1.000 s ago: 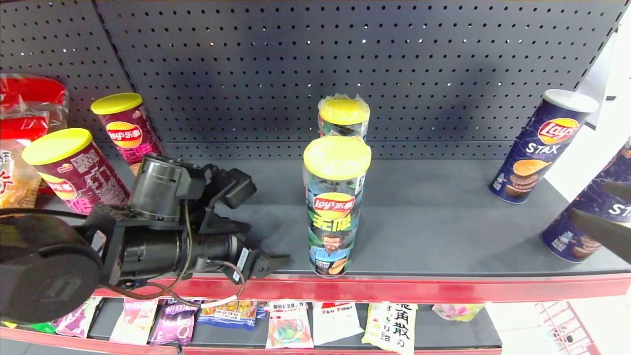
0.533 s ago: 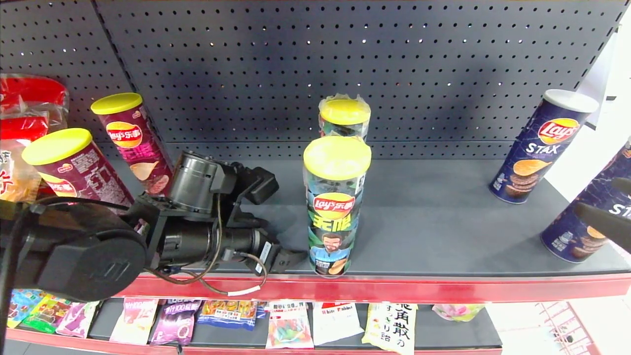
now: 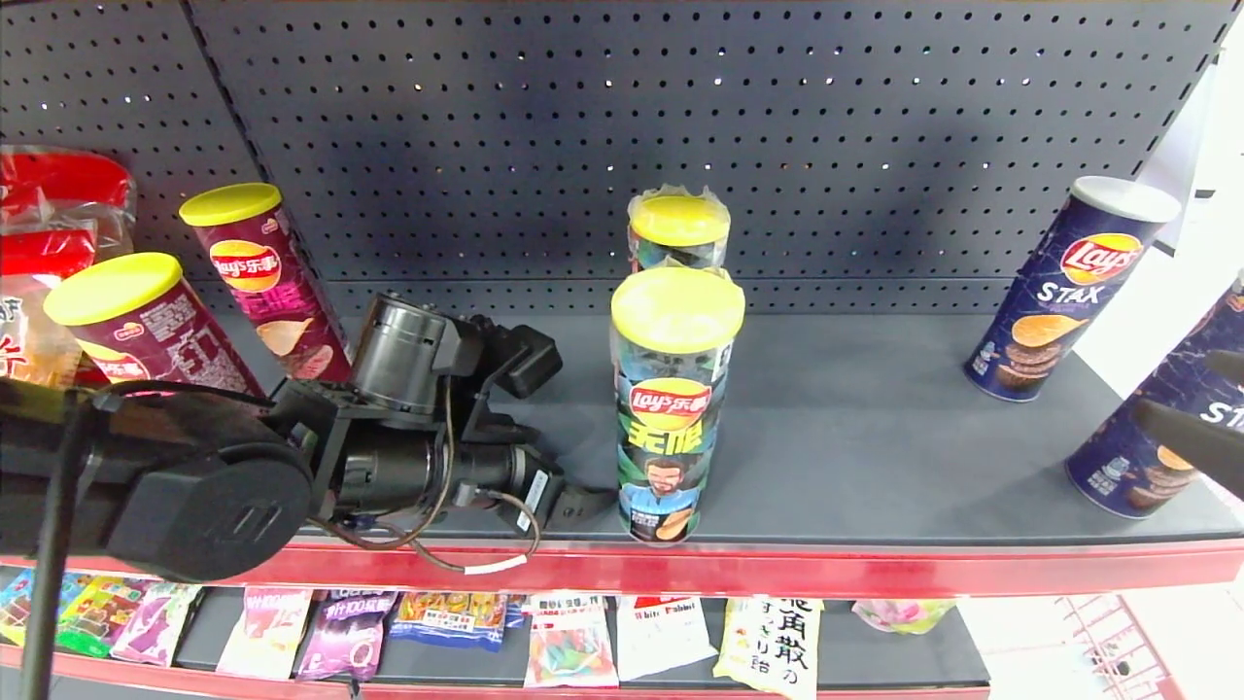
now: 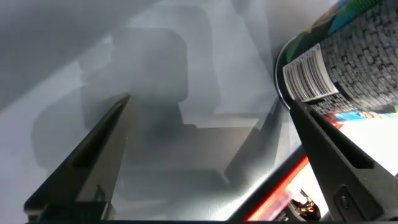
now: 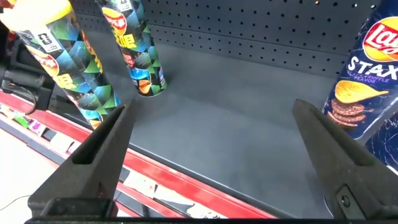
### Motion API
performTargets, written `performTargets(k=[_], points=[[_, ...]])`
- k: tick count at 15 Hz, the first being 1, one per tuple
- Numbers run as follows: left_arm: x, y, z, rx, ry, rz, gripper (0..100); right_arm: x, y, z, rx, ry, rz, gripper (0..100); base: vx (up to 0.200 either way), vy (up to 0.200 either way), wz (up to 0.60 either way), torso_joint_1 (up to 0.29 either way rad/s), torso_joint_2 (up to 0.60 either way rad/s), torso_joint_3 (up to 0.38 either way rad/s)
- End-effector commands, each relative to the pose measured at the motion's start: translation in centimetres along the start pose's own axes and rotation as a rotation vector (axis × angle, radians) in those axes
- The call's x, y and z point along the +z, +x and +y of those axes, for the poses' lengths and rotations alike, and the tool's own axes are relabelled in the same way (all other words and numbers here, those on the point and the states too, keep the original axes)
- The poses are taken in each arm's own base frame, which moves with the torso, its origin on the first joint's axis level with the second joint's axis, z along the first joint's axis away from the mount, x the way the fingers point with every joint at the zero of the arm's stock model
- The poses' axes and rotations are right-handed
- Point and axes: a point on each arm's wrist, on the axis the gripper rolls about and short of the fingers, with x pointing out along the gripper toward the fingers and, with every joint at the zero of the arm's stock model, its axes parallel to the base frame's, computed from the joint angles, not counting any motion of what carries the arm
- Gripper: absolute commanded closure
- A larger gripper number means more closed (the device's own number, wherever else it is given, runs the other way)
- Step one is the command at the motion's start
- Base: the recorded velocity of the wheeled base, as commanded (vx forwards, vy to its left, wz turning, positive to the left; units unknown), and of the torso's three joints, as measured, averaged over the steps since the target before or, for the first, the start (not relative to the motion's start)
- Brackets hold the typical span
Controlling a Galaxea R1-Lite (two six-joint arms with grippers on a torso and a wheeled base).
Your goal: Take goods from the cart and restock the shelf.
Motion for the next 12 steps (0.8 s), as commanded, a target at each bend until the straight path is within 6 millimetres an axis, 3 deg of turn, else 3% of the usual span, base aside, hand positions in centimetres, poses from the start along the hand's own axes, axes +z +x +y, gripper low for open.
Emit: performTargets(k=[1, 4, 7, 9, 12], points=[[0.2, 0.2, 0.1, 0.001, 0.0, -0.003, 0, 0.0, 0.1, 0.0, 0.0, 0.0, 0.001, 0, 0.0, 0.0, 0.0, 0.0, 0.0, 0.0], [0.1, -0.1, 0.1, 0.007, -0.003, -0.006, 0, -0.2, -0.1, -0.1, -0.011, 0.001, 0.004, 0, 0.0, 0.0, 0.0, 0.0, 0.0, 0.0], [-0.1, -3.9, -0.2, 0.023, -0.007, -0.063, 0, -1.5, -0.9, 0.1, 0.001, 0.005, 0.023, 0, 0.0, 0.0, 0.0, 0.0, 0.0, 0.0], [-2.2, -9.1, -1.2, 0.034, -0.002, -0.119, 0, -2.5, -1.8, 0.3, 0.009, 0.005, 0.026, 0, 0.0, 0.0, 0.0, 0.0, 0.0, 0.0], [-8.7, -17.0, -3.1, 0.085, 0.0, -0.217, 0, -3.9, -4.2, 0.7, -0.014, 0.008, 0.05, 0, 0.0, 0.0, 0.0, 0.0, 0.0, 0.0]])
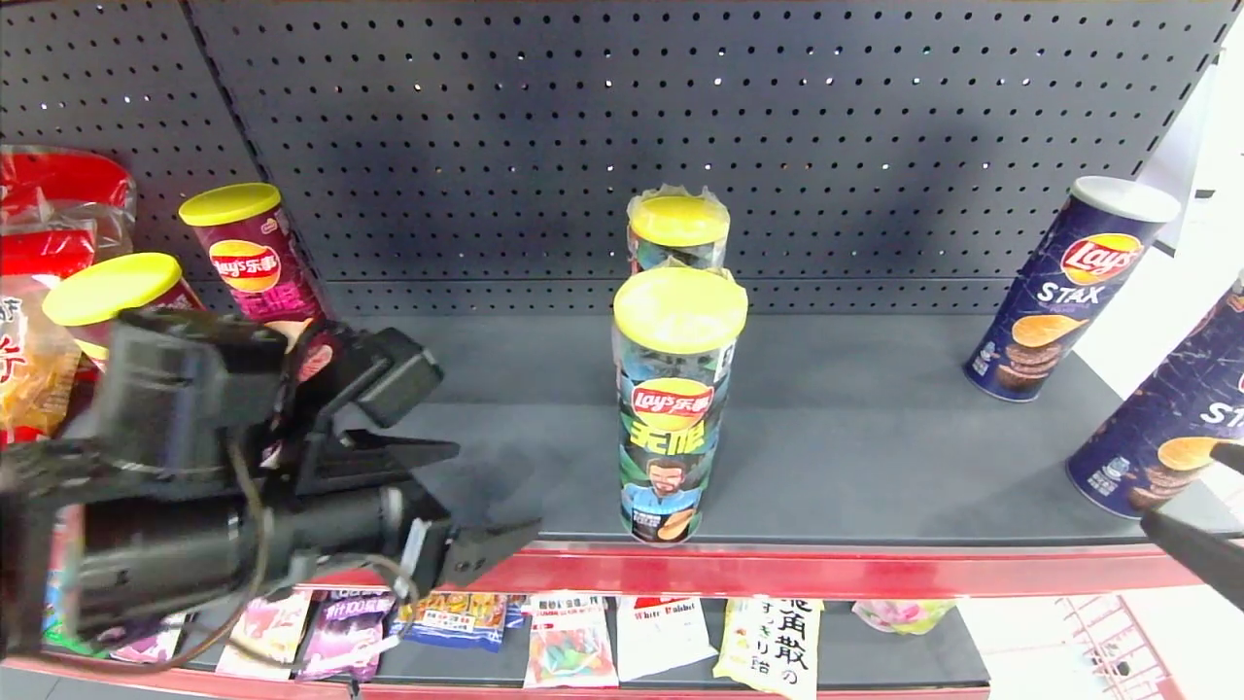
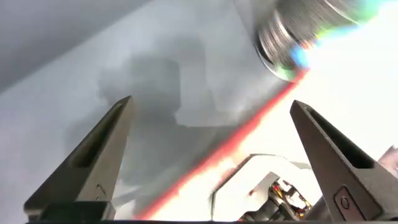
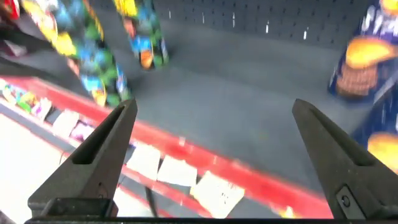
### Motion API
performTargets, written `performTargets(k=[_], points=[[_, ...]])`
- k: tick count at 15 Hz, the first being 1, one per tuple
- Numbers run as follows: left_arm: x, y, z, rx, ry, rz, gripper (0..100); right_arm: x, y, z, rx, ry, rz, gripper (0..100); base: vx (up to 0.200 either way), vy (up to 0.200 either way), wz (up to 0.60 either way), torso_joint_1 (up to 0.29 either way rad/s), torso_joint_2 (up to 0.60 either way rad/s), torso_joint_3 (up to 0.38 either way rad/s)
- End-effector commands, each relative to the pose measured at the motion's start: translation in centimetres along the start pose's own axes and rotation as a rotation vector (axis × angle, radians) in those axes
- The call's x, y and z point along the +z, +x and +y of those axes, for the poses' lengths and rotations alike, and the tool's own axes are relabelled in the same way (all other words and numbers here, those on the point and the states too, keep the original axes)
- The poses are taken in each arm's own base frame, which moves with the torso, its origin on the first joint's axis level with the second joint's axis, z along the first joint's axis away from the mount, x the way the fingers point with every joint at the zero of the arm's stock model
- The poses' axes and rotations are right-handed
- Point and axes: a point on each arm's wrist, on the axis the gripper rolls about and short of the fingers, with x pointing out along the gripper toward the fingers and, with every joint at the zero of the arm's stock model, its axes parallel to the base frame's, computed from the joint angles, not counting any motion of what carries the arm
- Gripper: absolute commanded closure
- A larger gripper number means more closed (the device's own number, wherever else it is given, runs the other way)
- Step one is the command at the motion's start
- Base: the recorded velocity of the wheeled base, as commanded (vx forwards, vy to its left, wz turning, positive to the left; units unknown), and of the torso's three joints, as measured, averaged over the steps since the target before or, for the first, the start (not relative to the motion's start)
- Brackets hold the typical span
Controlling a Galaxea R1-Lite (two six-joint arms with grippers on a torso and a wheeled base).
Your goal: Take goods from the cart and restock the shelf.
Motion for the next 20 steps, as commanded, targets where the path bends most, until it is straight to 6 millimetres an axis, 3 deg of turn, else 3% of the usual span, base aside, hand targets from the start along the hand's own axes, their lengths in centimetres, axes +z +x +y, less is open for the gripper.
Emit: performTargets(k=[1, 4, 7, 9, 11, 14, 16, 18, 20], points=[[-7.1, -11.0, -1.6, 0.124, -0.017, -0.157, 0, -1.0, -2.8, 0.4, -0.049, 0.004, 0.011, 0, 0.0, 0.0, 0.0, 0.0, 0.0, 0.0], [-11.4, -18.2, -3.2, 0.371, -0.186, -0.236, 0, -2.9, -5.7, 0.9, -0.286, 0.047, 0.11, 0, 0.0, 0.0, 0.0, 0.0, 0.0, 0.0], [-17.3, -20.3, -6.0, 0.571, -0.316, -0.147, 0, -5.1, -6.8, 1.3, -0.531, 0.089, 0.179, 0, 0.0, 0.0, 0.0, 0.0, 0.0, 0.0], [-19.5, -19.8, -6.7, 0.672, -0.354, -0.112, 0, -6.9, -7.3, 1.8, -0.609, 0.117, 0.228, 0, 0.0, 0.0, 0.0, 0.0, 0.0, 0.0], [-19.9, -19.4, -6.2, 0.789, -0.404, -0.104, 0, -8.9, -7.2, 1.9, -0.619, 0.129, 0.256, 0, 0.0, 0.0, 0.0, 0.0, 0.0, 0.0], [-19.8, -17.0, -4.9, 0.7, -0.427, -0.306, 0, -12.1, -8.5, 2.6, -0.337, -0.062, 0.132, 0, 0.0, 0.0, 0.0, 0.0, 0.0, 0.0], [-19.8, -15.7, -4.2, 0.656, -0.357, -0.442, 0, -12.4, -8.9, 2.4, -0.44, -0.079, 0.07, 0, 0.0, 0.0, 0.0, 0.0, 0.0, 0.0], [-19.9, -15.4, -4.1, 0.642, -0.329, -0.452, 0, -12.6, -8.9, 2.2, -0.511, -0.023, 0.054, 0, 0.0, 0.0, 0.0, 0.0, 0.0, 0.0], [-20.0, -14.9, -3.9, 0.605, -0.285, -0.506, 0, -13.0, -7.4, 1.5, -0.505, 0.03, -0.187, 0, 0.0, 0.0, 0.0, 0.0, 0.0, 0.0]])
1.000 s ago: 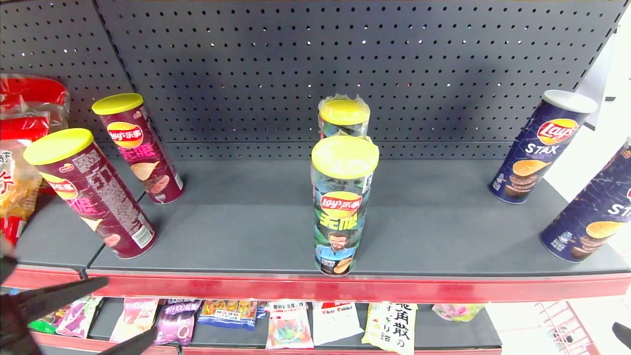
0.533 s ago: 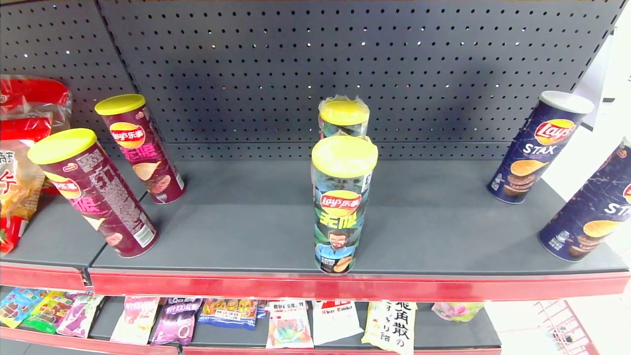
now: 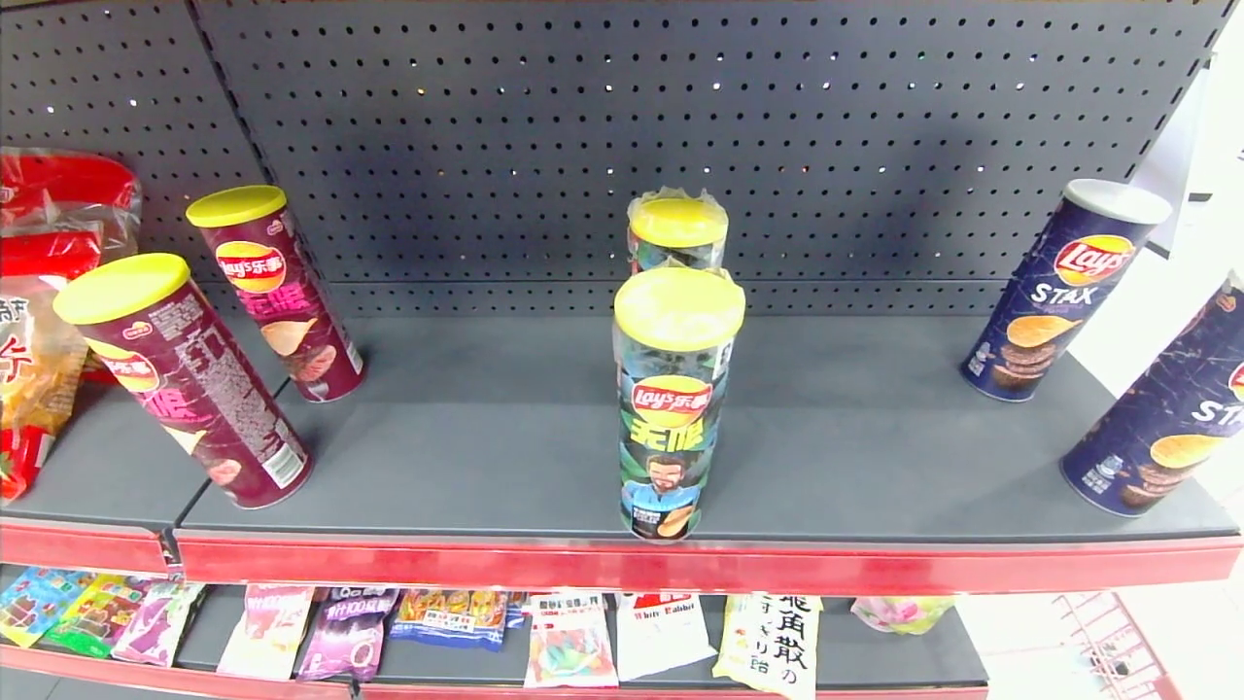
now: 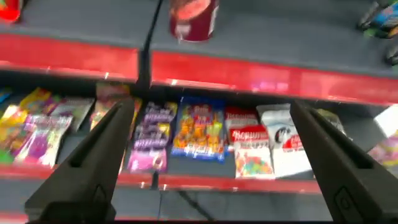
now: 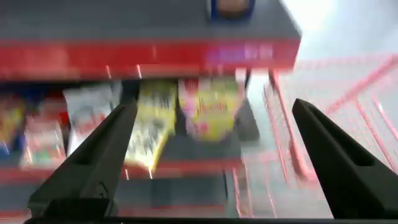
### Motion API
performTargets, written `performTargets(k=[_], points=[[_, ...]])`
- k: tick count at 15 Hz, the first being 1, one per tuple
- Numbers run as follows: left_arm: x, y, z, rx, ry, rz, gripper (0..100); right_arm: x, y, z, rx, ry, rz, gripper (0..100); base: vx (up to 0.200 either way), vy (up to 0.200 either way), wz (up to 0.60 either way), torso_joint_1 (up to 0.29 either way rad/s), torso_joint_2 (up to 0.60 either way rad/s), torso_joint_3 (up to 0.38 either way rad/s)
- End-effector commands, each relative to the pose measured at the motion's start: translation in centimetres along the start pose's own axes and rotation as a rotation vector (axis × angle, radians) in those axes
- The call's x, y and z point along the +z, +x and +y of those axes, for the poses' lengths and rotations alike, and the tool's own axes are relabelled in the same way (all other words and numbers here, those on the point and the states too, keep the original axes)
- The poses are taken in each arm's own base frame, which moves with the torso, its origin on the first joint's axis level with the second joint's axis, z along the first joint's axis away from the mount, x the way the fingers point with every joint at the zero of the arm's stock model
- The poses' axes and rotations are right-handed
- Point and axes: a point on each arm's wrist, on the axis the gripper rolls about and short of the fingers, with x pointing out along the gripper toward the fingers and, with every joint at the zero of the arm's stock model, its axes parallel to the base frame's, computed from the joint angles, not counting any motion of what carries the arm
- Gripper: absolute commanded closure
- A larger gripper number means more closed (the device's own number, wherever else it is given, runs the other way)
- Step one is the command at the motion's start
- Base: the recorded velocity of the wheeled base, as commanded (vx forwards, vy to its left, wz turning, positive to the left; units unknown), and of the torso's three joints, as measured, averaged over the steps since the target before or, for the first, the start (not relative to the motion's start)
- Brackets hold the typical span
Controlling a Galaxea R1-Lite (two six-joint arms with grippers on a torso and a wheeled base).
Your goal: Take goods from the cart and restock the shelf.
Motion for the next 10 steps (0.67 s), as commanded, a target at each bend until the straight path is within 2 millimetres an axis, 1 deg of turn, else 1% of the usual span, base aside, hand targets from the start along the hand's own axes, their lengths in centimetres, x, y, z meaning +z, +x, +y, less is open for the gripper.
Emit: performTargets(k=[1, 3, 4, 6, 7, 8, 10], points=[[-0.99, 0.27, 0.07, -0.016, 0.012, 0.035, 0, -2.16, 0.87, 0.18, 0.051, 0.039, -0.021, 0, 0.0, 0.0, 0.0, 0.0, 0.0, 0.0], [-0.91, 0.25, 0.17, 0.033, 0.036, 0.028, 0, -2.14, 0.88, 0.26, 0.086, 0.02, -0.026, 0, 0.0, 0.0, 0.0, 0.0, 0.0, 0.0], [-0.97, 0.28, 0.42, 0.154, 0.041, 0.024, 0, -2.14, 0.88, 0.27, 0.094, 0.02, -0.026, 0, 0.0, 0.0, 0.0, 0.0, 0.0, 0.0], [-0.97, 0.18, 0.3, 0.239, 0.037, 0.007, 0, -2.14, 0.88, 0.27, 0.092, 0.017, -0.026, 0, 0.0, 0.0, 0.0, 0.0, 0.0, 0.0], [-1.04, 0.16, 0.26, 0.254, 0.035, 0.01, 0, -2.14, 0.88, 0.27, 0.092, 0.017, -0.026, 0, 0.0, 0.0, 0.0, 0.0, 0.0, 0.0], [-1.06, 0.09, 0.25, 0.243, 0.035, 0.002, 0, -2.14, 0.88, 0.27, 0.092, 0.017, -0.026, 0, 0.0, 0.0, 0.0, 0.0, 0.0, 0.0], [-1.28, -0.31, -0.09, 0.053, 0.059, -0.032, 0, -2.14, 0.88, 0.27, 0.092, 0.018, -0.026, 0, 0.0, 0.0, 0.0, 0.0, 0.0, 0.0]])
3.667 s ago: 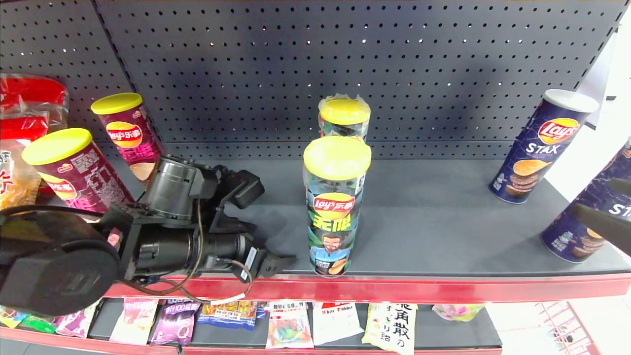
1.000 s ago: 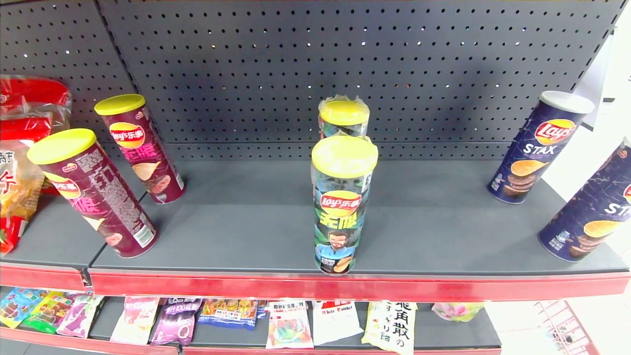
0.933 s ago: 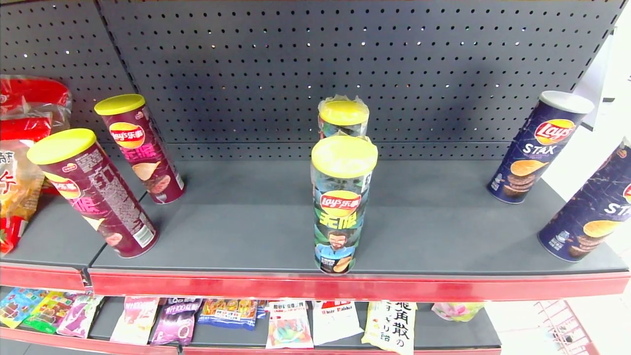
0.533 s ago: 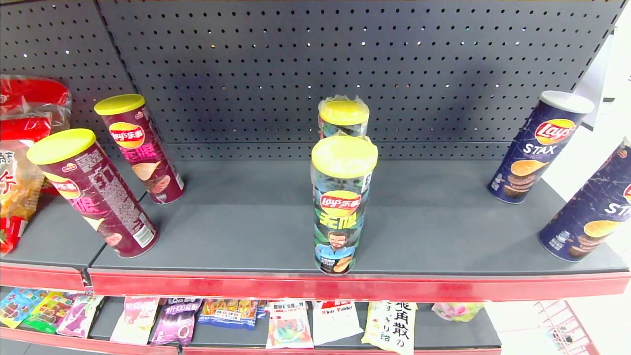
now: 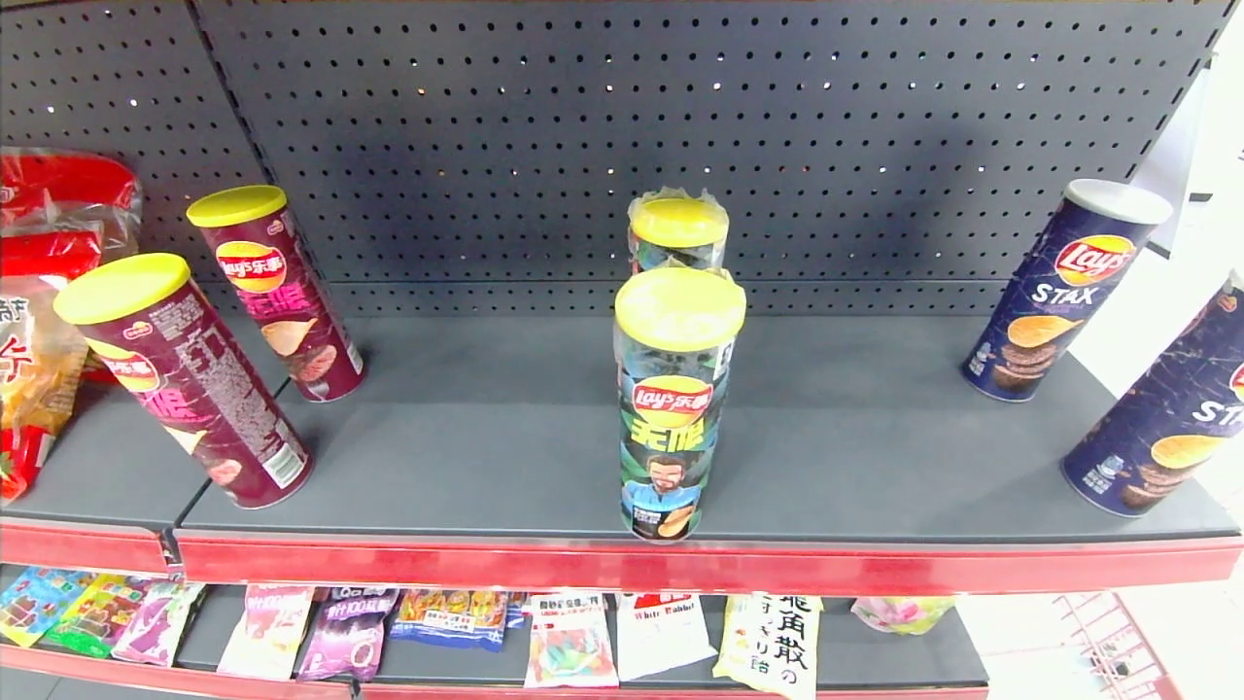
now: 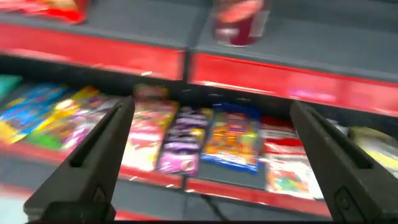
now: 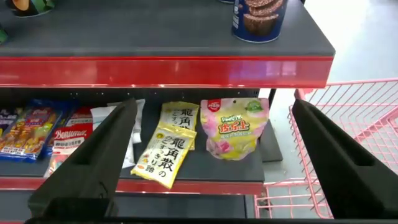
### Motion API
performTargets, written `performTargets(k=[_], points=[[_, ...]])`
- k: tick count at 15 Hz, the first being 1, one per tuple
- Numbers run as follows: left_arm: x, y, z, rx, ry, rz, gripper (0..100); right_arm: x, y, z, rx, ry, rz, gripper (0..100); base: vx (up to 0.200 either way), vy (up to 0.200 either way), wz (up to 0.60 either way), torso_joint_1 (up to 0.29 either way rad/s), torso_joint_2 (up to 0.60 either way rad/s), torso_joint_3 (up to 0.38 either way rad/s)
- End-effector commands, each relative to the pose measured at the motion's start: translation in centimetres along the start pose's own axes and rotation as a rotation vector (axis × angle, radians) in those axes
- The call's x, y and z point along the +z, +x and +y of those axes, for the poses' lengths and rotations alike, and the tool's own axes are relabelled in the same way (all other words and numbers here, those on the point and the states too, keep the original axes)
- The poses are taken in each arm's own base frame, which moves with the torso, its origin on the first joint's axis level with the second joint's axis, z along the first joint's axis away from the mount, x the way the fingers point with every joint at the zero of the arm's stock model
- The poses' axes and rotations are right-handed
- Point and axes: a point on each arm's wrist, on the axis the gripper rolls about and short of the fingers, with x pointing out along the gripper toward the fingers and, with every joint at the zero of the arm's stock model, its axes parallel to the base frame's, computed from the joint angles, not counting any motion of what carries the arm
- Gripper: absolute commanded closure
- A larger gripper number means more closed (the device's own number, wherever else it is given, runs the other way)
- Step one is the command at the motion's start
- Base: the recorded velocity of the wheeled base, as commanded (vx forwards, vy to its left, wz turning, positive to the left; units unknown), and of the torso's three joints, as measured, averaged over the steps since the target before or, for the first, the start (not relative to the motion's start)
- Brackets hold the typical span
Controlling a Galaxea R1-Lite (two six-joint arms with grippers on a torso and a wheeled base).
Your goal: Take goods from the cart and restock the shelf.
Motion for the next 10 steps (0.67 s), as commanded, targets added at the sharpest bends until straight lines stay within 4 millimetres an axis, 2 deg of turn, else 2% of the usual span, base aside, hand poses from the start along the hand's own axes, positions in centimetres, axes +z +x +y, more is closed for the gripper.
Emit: performTargets(k=[1, 10], points=[[-0.17, -0.38, -0.19, -0.096, 0.034, -0.038, 0, -0.02, 0.0, 0.0, 0.0, 0.001, 0.0, 0, 0.0, 0.0, 0.0, 0.0, 0.0, 0.0], [-0.49, -0.45, -0.06, -0.044, 0.081, -0.024, 0, -0.02, 0.0, -0.01, -0.004, -0.002, 0.0, 0, 0.0, 0.0, 0.0, 0.0, 0.0, 0.0]])
